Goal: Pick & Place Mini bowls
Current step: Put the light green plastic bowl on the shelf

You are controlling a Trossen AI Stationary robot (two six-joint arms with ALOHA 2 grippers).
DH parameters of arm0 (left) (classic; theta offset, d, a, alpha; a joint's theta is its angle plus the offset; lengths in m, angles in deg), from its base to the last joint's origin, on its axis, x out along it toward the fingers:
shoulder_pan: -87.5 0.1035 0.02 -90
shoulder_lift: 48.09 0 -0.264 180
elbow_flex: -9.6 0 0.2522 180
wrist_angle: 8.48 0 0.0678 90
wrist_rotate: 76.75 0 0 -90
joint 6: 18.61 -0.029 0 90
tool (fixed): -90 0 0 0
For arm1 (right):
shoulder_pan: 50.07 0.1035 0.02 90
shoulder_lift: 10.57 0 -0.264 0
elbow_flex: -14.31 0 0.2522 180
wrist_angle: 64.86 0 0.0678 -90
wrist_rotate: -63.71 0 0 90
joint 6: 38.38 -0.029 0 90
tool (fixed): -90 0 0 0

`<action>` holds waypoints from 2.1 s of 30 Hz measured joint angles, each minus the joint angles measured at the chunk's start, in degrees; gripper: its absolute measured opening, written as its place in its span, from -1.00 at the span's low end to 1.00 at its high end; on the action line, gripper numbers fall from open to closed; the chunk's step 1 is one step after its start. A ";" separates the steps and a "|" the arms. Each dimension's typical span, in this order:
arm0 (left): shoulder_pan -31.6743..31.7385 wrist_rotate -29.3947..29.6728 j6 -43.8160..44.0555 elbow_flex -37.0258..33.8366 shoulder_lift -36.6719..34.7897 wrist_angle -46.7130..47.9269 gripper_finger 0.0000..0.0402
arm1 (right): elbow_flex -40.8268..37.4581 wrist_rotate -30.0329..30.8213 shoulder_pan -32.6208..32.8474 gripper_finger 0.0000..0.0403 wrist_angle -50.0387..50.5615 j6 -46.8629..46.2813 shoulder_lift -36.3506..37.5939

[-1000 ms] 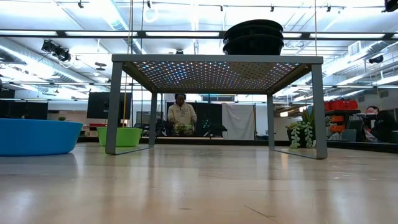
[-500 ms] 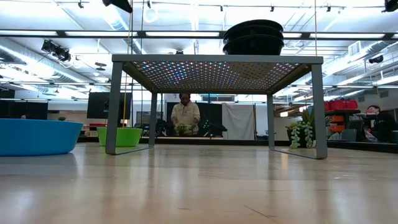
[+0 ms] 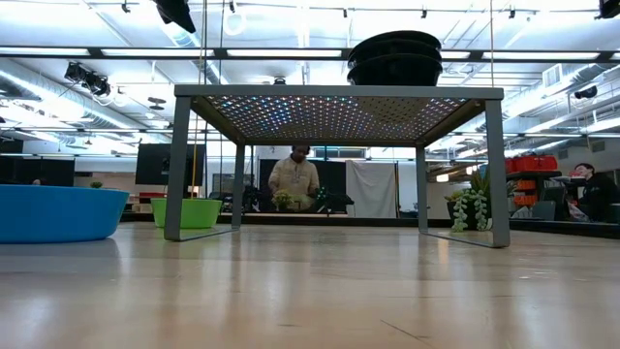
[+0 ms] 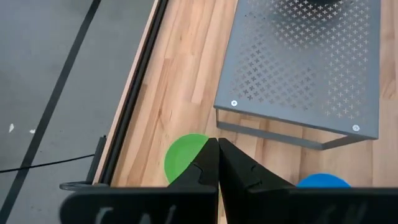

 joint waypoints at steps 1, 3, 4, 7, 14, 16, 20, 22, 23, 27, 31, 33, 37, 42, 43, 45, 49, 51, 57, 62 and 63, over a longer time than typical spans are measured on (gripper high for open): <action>0.00 -0.01 0.01 0.00 -0.01 -0.06 -0.99 | 0.00 0.00 0.01 -0.89 0.00 0.00 0.00; -0.02 -0.01 0.24 0.00 -0.01 -0.06 -0.99 | 0.00 0.00 0.00 -0.89 0.00 0.00 0.00; -0.02 -0.02 0.28 0.00 -0.01 -0.04 -0.99 | 0.00 0.00 0.00 -0.89 0.00 -0.01 0.00; -0.02 -0.01 0.58 0.00 -0.01 -0.04 -0.99 | 0.00 0.00 -0.01 -0.89 0.00 -0.01 0.00; -0.02 0.03 1.55 0.00 -0.01 1.33 -1.00 | 0.00 0.00 0.00 -0.89 0.00 0.00 0.00; -0.02 0.19 1.68 0.00 -0.01 1.62 -1.00 | 0.00 0.00 0.01 -0.89 0.00 -0.01 0.00; 0.07 0.19 2.21 -0.01 -0.01 2.16 -1.00 | 0.00 0.00 -0.01 -0.89 0.00 0.00 0.00; -0.13 0.13 1.89 -0.53 0.17 2.06 -1.00 | 0.00 0.00 0.01 -0.89 0.00 0.01 0.00; -0.34 -0.02 1.87 -1.18 0.24 2.03 -1.00 | 0.00 0.00 0.01 -0.89 0.00 0.00 0.00; -0.42 -0.31 0.42 -4.84 0.64 1.95 -1.00 | 0.00 0.00 0.01 -0.89 0.00 0.00 0.00; 0.02 -0.23 0.38 -8.69 0.66 0.88 -0.99 | -0.01 0.00 0.01 -0.89 0.00 -0.01 0.00; 0.09 -0.21 0.42 -10.52 0.66 0.25 -0.99 | 0.00 0.00 0.00 -0.89 0.00 -0.01 0.00; 0.08 -0.23 0.41 -14.21 0.66 -1.35 -0.99 | 0.00 0.00 0.01 -0.89 0.00 -0.01 0.00; 0.09 0.11 0.40 -18.47 0.66 -2.67 -0.98 | 0.00 0.00 0.01 -0.89 0.00 -0.01 0.00; 0.07 0.27 0.42 -19.38 0.66 -3.59 -0.98 | 0.00 0.00 -0.01 -0.89 0.00 0.00 0.00; 0.07 1.17 0.66 -21.34 0.66 -5.29 -0.98 | 0.00 0.00 0.01 -0.89 0.00 -0.01 0.00; 0.09 2.52 2.30 -24.91 0.66 -8.70 -0.95 | 0.00 0.00 0.00 -0.89 0.00 -0.01 0.00; 0.09 2.59 2.51 -26.57 0.66 -9.65 -0.90 | 0.00 0.00 0.01 -0.89 0.00 0.00 0.00; -0.07 2.59 2.49 -31.25 0.66 -11.79 -0.63 | -0.02 0.00 -0.01 -0.89 0.00 0.01 0.00; -0.07 2.59 -1.43 -34.87 0.66 -13.32 -0.33 | 0.00 0.00 0.00 -0.89 0.00 -0.01 0.00; -0.07 2.56 -2.01 -35.59 0.66 -14.15 -0.27 | -0.01 0.00 0.00 -0.89 0.00 -0.01 0.00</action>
